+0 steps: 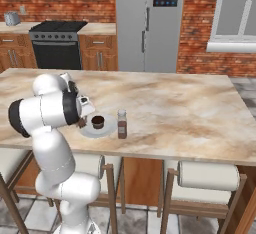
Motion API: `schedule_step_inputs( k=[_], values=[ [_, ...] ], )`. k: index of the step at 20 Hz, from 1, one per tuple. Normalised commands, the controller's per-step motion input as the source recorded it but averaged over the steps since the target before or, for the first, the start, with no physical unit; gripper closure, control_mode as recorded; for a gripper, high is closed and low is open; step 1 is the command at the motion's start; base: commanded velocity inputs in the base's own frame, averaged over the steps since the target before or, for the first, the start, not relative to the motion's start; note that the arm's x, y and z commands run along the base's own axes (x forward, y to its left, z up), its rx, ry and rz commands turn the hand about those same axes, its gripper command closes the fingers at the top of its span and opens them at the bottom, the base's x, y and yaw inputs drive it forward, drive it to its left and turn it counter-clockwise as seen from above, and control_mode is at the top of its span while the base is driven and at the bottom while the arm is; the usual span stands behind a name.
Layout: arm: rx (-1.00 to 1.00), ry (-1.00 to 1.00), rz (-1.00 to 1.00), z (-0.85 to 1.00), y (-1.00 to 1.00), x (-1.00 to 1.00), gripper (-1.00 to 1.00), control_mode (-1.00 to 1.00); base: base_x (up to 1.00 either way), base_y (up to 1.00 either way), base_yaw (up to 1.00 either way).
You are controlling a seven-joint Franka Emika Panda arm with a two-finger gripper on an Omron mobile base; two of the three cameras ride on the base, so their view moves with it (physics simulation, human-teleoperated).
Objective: Take the cinnamon bottle from the cabinet and place it on the dining table, next to the plate with the cupcake. Then take the chocolate from the dining counter and place it on the cupcake plate.
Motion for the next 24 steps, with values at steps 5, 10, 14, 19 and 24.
schedule_step_inputs(
  k=[5, 10, 14, 19, 24],
  values=[
    [0.00, 0.00, 0.00, -0.32, 0.00, 0.30, 1.00, -1.00, 0.00, 0.00, 0.00],
    [0.00, 0.00, 0.00, -0.27, 0.00, 0.23, 1.00, -1.00, 0.00, 0.00, 0.00],
    [0.00, 0.00, 0.00, -0.15, 0.00, 0.24, 1.00, -1.00, 0.00, 0.00, 0.00],
    [0.00, 0.00, 0.00, -0.14, 0.00, 0.28, 1.00, -1.00, 0.00, 0.00, 0.00],
    [0.00, 0.00, 0.00, -0.15, 0.00, 0.09, -1.00, -1.00, 0.00, 0.00, 0.00]
  ],
)
